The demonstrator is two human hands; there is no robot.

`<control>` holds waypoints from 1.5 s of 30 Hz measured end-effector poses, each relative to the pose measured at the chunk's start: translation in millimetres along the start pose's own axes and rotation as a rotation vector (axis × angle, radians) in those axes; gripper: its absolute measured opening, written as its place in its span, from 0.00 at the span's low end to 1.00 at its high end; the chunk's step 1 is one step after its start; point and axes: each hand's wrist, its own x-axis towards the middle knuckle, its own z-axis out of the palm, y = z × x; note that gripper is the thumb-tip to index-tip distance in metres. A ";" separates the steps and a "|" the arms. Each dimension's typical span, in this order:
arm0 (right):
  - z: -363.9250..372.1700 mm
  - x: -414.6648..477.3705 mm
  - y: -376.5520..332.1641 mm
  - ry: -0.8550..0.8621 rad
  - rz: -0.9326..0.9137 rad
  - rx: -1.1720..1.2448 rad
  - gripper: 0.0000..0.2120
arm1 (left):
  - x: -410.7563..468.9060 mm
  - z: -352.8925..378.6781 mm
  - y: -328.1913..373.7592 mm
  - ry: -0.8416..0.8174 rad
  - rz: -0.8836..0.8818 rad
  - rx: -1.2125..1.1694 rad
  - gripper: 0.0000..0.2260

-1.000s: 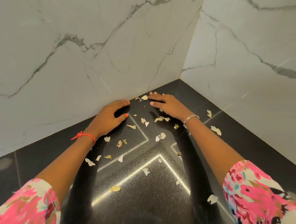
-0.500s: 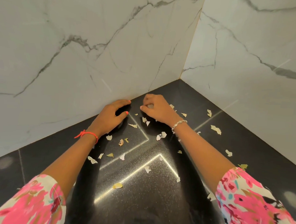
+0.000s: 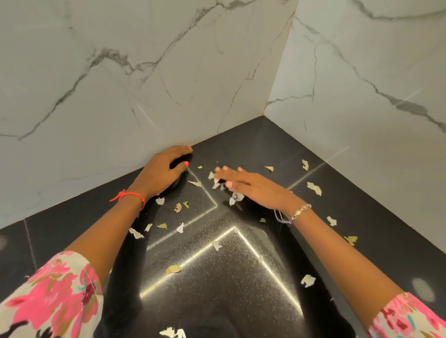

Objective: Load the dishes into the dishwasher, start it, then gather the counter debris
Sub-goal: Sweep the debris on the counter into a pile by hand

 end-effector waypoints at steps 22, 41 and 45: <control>-22.6 -89.4 26.7 0.415 0.317 -0.060 0.27 | -5.5 0.2 7.5 -0.081 -0.030 0.114 0.20; 59.2 -167.6 -10.4 0.430 0.563 -0.358 0.40 | -140.4 -30.4 37.3 0.017 -0.151 0.041 0.19; 98.8 -159.8 -65.9 0.302 0.217 -0.257 0.33 | -174.4 -32.1 19.8 0.065 -0.261 0.146 0.22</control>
